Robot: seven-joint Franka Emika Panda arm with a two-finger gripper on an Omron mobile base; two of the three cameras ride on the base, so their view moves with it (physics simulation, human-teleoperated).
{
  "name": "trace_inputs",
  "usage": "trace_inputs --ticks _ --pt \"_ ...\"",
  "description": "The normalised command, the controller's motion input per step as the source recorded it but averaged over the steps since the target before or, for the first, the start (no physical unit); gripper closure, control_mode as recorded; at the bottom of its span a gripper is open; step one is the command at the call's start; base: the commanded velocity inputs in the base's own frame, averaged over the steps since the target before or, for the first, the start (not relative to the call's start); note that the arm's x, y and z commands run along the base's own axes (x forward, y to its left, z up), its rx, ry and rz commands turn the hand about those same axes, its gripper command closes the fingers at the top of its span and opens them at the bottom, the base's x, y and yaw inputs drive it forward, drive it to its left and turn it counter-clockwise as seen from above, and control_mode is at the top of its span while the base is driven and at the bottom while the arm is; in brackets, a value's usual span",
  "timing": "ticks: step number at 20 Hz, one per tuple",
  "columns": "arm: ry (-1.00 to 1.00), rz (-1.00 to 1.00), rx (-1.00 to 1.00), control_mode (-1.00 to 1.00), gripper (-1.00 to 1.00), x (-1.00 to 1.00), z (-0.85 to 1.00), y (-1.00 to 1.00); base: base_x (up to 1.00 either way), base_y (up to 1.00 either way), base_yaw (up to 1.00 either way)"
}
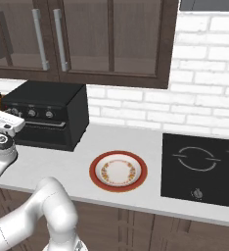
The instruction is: Pick up the kebab skewer and baguette bread, and place them inside the toaster oven. Close the toaster oven door and start by setting the timer.
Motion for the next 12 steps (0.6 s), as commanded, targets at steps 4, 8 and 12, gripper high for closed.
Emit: trace_inputs --ticks 4,8,12 --pt "0.00 -0.10 0.13 -1.00 1.00 0.39 0.00 0.12 0.00 0.00 0.00" --pt "0.00 -0.10 0.20 -1.00 1.00 0.36 0.00 0.00 0.00 0.00 0.00" --pt "0.00 -0.11 0.26 -1.00 1.00 0.33 -0.01 0.00 0.00 0.00 0.00"
